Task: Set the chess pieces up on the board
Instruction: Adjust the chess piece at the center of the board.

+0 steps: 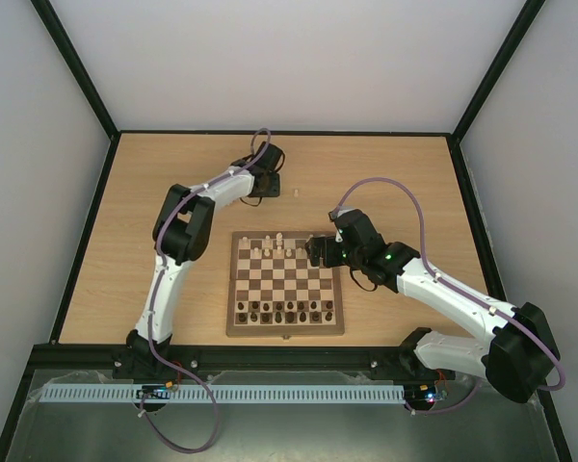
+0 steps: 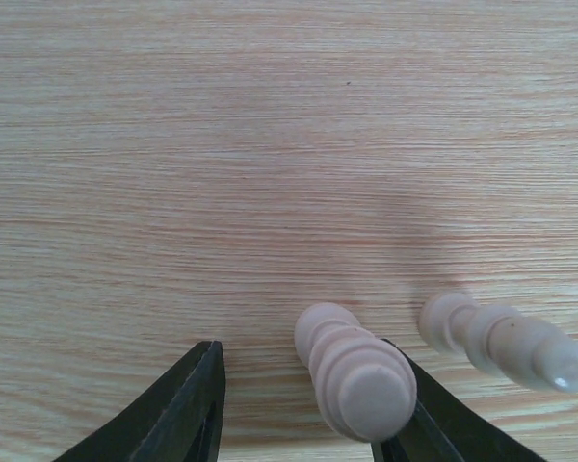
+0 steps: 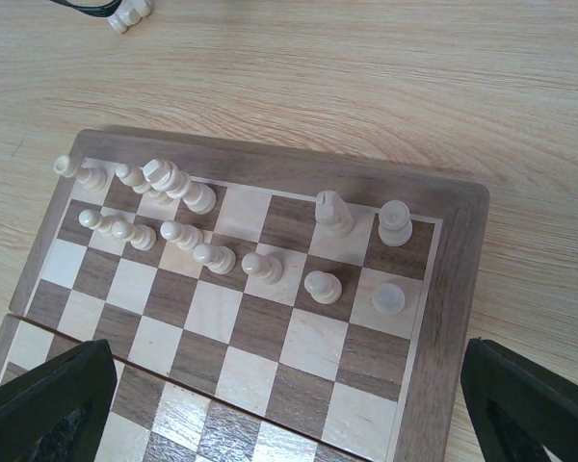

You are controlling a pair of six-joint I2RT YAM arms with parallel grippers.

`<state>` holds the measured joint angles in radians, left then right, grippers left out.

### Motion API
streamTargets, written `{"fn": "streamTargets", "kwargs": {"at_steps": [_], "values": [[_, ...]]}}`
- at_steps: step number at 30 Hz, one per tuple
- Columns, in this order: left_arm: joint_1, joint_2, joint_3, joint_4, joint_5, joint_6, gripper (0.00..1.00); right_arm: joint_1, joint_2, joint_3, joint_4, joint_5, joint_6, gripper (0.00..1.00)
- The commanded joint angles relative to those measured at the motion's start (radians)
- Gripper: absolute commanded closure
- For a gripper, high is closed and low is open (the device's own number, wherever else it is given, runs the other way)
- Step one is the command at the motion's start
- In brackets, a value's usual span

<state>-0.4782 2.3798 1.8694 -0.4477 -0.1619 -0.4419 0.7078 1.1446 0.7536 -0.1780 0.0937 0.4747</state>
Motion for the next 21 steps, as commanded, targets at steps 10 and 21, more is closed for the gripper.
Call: {"fn": "streamTargets", "kwargs": {"at_steps": [10, 21], "values": [[0.030, -0.065, -0.130, -0.007, 0.021, -0.013, 0.57, -0.002, -0.004, -0.014, 0.011, -0.009, -0.013, 0.01], [0.024, -0.103, -0.063, -0.016, 0.051, -0.018, 0.48, -0.001, 0.004, -0.011, 0.012, -0.011, -0.013, 0.01]]}}
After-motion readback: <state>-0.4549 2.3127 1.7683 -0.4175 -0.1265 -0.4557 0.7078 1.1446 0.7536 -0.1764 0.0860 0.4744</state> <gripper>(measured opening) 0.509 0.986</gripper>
